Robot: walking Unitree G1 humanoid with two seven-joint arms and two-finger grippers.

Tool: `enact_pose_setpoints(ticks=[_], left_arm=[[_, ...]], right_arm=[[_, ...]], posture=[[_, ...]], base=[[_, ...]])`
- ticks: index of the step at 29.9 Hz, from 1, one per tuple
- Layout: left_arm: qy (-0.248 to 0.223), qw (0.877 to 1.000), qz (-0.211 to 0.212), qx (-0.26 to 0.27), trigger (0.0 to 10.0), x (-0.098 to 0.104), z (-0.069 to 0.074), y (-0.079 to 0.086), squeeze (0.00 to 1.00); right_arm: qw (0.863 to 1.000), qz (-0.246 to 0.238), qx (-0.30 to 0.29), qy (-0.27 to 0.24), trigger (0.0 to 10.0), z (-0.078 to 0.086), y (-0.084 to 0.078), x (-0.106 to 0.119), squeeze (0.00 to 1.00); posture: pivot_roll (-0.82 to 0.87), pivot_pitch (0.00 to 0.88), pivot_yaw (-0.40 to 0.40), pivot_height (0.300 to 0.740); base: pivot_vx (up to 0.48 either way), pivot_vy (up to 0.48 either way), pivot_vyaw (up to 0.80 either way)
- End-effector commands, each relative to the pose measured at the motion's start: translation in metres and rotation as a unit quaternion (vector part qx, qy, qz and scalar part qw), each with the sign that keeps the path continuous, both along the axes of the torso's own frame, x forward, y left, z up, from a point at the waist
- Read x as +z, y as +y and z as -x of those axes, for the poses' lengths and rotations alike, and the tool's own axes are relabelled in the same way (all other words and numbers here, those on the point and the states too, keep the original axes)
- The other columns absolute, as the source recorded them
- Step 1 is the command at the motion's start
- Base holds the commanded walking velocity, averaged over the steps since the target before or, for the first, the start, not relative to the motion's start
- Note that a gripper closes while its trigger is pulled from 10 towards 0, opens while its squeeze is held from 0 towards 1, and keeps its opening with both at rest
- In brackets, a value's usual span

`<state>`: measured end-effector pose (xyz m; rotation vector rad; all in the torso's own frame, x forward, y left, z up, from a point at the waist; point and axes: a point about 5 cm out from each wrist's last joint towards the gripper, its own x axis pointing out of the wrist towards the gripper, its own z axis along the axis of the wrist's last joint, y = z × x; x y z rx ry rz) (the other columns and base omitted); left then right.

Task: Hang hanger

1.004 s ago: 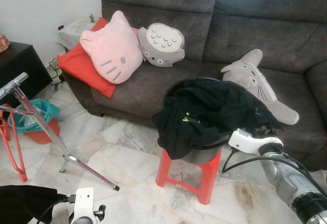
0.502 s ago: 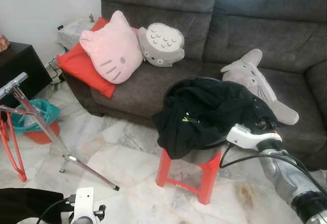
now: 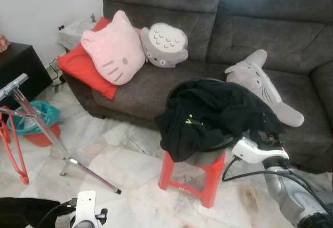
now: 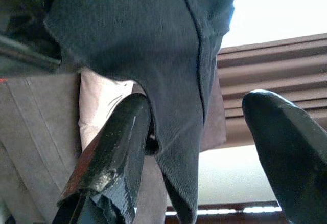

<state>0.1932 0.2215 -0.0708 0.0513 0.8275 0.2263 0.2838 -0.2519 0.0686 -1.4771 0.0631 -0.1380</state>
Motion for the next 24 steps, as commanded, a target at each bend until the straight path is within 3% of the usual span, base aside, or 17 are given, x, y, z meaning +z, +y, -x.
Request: enact_pose_setpoints(ticks=[1, 17, 24], left_arm=[[0.001, 1.000, -0.001, 0.000, 10.0, 0.000, 0.000, 0.001, 0.00], [-0.001, 1.000, -0.002, 0.003, 10.0, 0.000, 0.000, 0.002, 0.00], [-0.002, 1.000, -0.002, 0.003, 10.0, 0.001, 0.000, 0.002, 0.00]], right_arm=[[1.000, -0.007, -0.003, -0.004, 10.0, 0.000, -0.001, 0.001, 0.00], [1.000, 0.024, -0.016, 0.007, 10.0, -0.018, -0.010, 0.008, 0.00], [0.999, 0.027, -0.021, 0.026, 10.0, -0.022, -0.012, 0.001, 0.00]], posture=[[-0.09, 0.000, 0.023, 0.728], [-0.08, 0.000, 0.025, 0.728], [-0.08, 0.000, 0.025, 0.728]], base=[[0.000, 0.000, 0.00], [0.000, 0.000, 0.00], [0.000, 0.000, 0.00]])
